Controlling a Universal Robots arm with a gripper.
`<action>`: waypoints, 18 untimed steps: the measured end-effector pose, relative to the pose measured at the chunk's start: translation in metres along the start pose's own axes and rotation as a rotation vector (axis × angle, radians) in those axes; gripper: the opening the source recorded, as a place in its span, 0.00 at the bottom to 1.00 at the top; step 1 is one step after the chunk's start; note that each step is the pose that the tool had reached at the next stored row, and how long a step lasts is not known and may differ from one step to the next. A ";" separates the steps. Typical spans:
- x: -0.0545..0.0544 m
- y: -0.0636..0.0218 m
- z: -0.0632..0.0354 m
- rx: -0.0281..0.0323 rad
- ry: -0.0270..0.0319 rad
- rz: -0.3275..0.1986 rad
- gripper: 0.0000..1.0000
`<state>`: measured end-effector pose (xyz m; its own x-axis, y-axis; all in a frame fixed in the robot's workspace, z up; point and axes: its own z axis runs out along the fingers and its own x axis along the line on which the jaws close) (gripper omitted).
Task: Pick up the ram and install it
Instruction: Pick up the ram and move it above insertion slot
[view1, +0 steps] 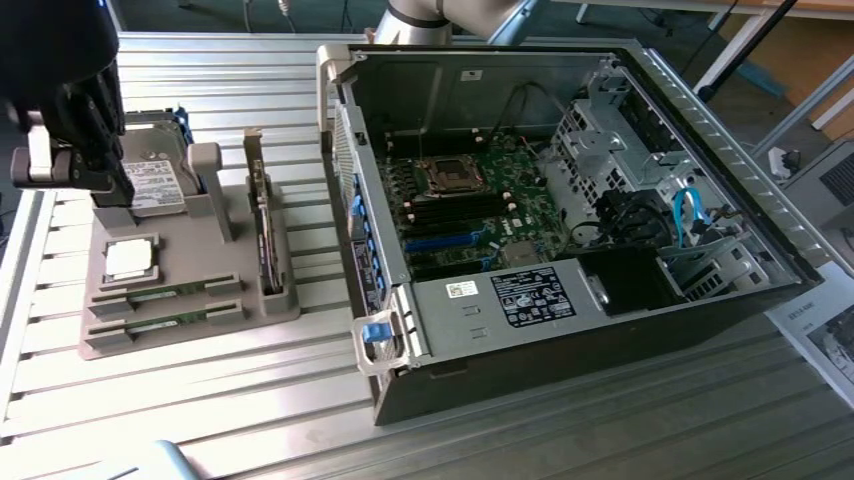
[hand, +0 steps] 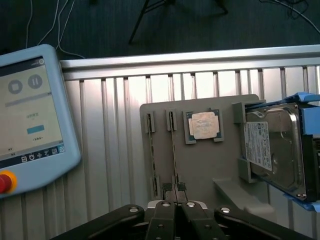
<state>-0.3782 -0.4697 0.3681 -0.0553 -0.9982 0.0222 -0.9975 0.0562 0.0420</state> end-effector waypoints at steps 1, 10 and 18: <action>0.000 -0.0001 0.0012 0.0000 0.0000 0.000 0.10; 0.005 -0.0011 0.0192 0.0000 0.0002 -0.003 0.10; 0.006 -0.0012 0.0208 0.0000 0.0003 -0.004 0.10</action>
<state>-0.3782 -0.4758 0.3474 -0.0515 -0.9984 0.0223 -0.9977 0.0524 0.0421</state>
